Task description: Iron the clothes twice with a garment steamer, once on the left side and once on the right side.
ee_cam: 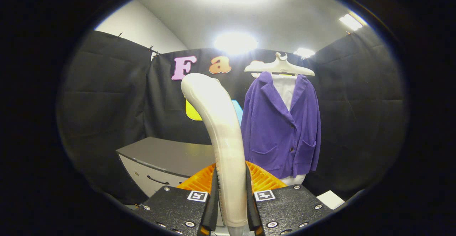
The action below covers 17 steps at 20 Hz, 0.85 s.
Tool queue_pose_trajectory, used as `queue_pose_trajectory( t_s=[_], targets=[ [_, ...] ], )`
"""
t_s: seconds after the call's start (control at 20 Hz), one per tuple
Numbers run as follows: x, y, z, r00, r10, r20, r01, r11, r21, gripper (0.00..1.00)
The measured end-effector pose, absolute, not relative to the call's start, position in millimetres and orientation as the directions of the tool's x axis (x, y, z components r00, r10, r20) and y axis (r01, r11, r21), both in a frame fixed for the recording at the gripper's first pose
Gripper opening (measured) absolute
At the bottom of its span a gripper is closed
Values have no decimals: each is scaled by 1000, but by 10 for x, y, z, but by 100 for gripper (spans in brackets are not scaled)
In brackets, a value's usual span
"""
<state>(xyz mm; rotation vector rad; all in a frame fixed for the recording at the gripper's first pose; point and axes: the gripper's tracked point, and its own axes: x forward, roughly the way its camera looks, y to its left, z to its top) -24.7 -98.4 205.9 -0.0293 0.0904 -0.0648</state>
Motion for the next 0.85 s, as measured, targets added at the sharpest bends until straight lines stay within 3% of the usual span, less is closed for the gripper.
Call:
queue_pose_trajectory(
  t_s=[0.35, 0.85],
  targets=[
    [44, -716, 2556, 1000, -20, 16, 20, 1000, 18, 33],
    [475, -28, 2508, 998, -14, 59, 17, 999, -50, 33]
  ],
)
